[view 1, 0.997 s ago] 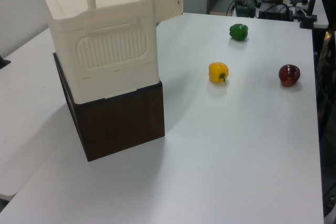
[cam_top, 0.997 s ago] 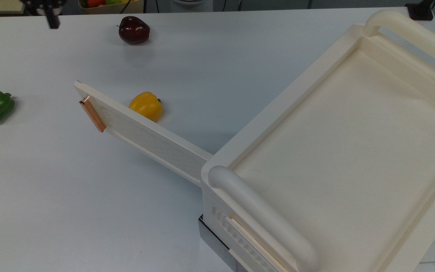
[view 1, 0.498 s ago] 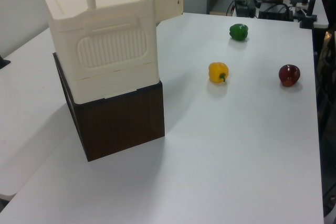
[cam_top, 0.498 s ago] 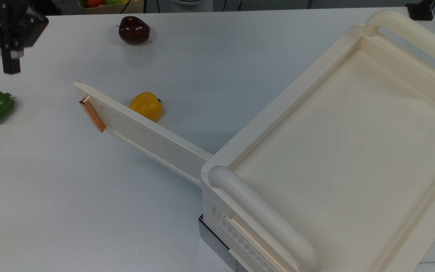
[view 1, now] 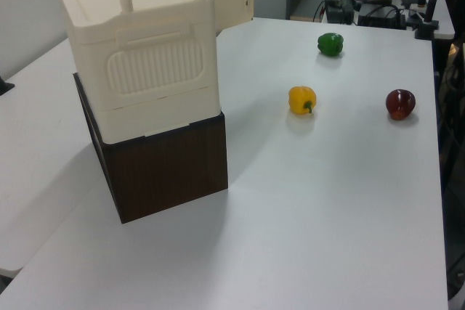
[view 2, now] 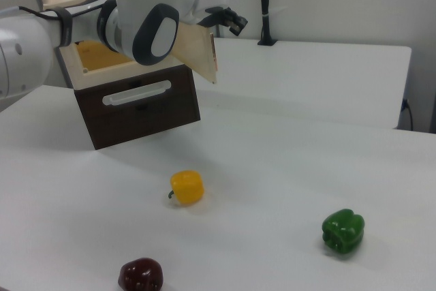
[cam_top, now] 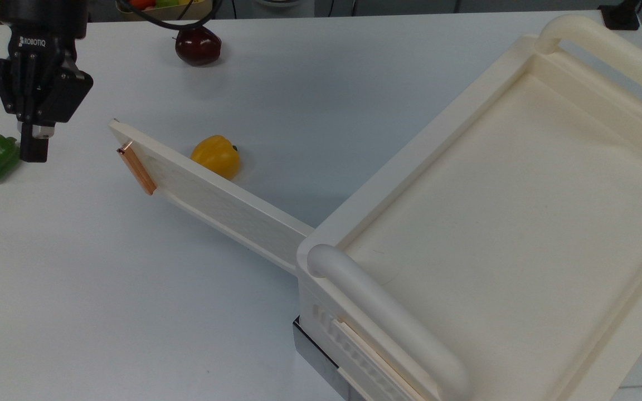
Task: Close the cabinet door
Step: 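Move the gripper down beside the open door's outer edge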
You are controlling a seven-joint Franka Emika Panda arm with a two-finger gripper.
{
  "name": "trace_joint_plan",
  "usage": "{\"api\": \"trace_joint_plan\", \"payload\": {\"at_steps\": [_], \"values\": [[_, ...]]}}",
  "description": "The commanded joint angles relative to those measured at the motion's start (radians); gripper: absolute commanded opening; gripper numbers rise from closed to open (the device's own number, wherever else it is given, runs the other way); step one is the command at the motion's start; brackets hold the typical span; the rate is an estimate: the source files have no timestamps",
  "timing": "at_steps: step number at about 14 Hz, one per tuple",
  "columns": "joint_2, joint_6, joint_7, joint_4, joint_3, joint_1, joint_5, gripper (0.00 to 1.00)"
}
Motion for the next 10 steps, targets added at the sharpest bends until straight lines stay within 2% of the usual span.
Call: {"api": "trace_joint_plan", "payload": {"at_steps": [1, 4, 6, 8, 10], "values": [[0.003, 0.011, 0.151, 0.01, -0.006, 0.012, 0.016, 0.0], [0.021, 0.007, 0.253, 0.01, -0.004, 0.023, 0.036, 0.0], [0.027, -0.006, 0.273, 0.01, 0.019, 0.021, 0.101, 0.0], [0.026, -0.054, 0.271, 0.01, 0.022, 0.02, 0.201, 0.0], [0.024, -0.128, 0.27, 0.024, 0.023, 0.02, 0.217, 0.0]]}}
